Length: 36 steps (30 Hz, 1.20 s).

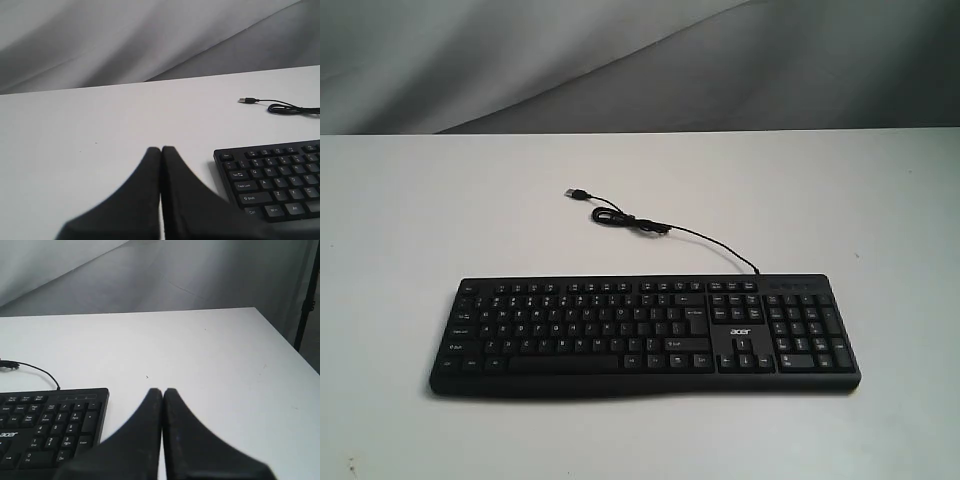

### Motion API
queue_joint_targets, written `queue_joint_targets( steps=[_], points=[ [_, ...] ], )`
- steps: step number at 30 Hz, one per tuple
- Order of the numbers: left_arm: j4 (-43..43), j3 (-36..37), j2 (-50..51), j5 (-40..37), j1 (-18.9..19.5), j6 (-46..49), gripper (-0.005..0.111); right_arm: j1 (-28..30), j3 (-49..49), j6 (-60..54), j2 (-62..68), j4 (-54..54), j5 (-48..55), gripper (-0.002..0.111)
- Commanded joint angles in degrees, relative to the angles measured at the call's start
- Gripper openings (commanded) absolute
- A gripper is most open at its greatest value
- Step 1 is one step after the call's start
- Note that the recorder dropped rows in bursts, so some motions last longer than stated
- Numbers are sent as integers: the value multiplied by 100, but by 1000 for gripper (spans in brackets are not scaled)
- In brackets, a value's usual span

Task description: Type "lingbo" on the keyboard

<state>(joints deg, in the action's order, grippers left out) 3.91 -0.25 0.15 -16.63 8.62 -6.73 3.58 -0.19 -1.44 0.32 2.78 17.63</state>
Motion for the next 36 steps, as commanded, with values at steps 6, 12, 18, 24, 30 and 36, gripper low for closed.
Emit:
queue_joint_targets(
  steps=[6, 12, 18, 24, 30, 36],
  points=[
    [-46, 25, -15, 26, 11, -23, 1, 39, 19, -45, -32, -73, -33, 0],
    [-46, 25, -15, 26, 11, -23, 1, 39, 19, -17, -32, 154, -1146, 0],
    [-46, 25, -15, 26, 11, -23, 1, 39, 19, -6, -32, 197, -2322, 0],
    [-46, 25, -15, 26, 11, -23, 1, 39, 19, 183, -32, 279, -3379, 0],
    [-46, 25, -15, 26, 11, -23, 1, 39, -1179, 575, 14, 229, -2091, 0],
    [-46, 25, -15, 26, 11, -23, 1, 39, -3306, 382, 2064, 479, 77, 0]
  ],
)
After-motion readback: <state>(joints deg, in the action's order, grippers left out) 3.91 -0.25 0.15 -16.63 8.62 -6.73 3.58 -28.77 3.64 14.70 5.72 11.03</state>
